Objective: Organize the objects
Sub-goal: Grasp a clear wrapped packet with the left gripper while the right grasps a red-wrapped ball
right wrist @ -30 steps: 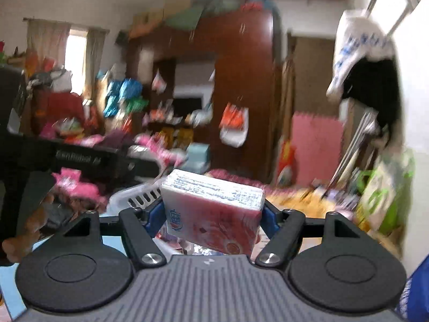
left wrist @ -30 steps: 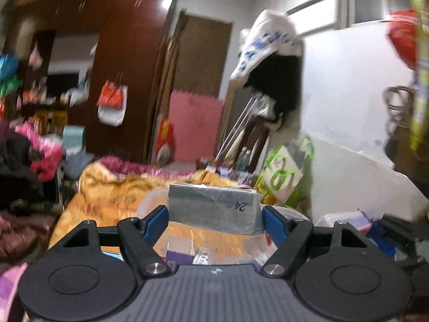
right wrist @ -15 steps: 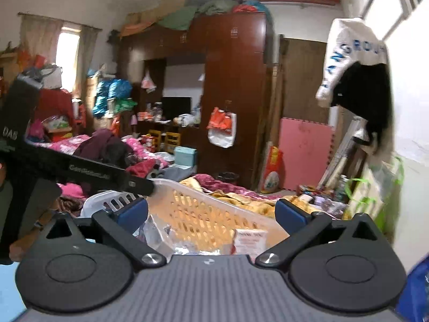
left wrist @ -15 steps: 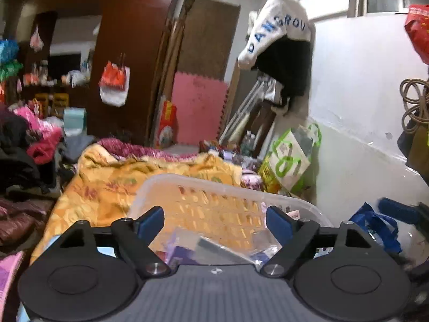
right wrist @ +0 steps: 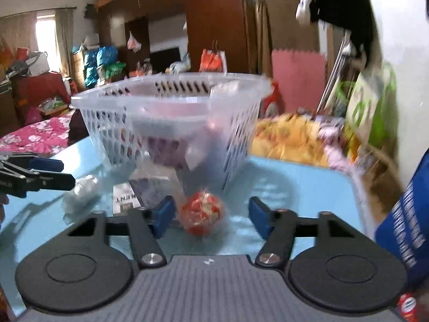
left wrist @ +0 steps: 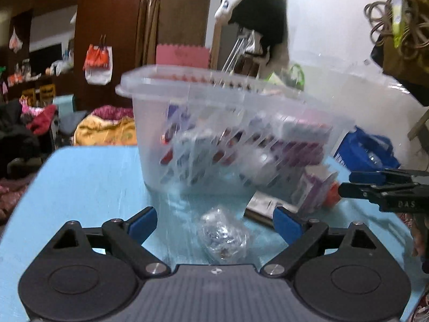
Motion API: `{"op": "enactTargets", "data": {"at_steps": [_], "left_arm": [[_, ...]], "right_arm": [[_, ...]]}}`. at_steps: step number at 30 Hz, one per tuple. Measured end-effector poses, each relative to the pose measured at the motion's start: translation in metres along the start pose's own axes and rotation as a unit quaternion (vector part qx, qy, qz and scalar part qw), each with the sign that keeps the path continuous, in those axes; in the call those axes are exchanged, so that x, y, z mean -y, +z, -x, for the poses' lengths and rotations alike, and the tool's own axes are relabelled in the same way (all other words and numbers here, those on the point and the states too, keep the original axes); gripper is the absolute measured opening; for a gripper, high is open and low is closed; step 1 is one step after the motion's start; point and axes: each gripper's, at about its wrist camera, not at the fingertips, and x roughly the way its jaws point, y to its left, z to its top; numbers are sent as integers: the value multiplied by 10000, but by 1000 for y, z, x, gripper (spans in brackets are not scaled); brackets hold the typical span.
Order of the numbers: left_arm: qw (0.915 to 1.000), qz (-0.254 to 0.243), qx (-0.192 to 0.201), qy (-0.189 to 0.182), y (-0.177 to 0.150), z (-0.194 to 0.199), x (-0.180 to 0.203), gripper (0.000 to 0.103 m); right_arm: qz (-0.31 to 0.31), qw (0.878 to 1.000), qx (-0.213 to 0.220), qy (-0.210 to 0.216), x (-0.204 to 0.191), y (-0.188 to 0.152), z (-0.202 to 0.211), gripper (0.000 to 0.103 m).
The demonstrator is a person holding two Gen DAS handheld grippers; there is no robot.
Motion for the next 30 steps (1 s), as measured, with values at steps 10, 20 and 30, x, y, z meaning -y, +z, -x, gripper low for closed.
{"op": "enactTargets", "data": {"at_steps": [10, 20, 30], "left_arm": [[9989, -357, -265, 148, -11, -7, 17, 95], [9978, -453, -395, 277, -10, -16, 28, 54], [9989, -413, 226, 57, -18, 10, 24, 51]], "right_arm": [[12, 9997, -157, 209, -5, -12, -10, 44], [-24, 9987, 506, 44, -18, -31, 31, 43], [84, 9963, 860, 1, -24, -32, 37, 43]]}}
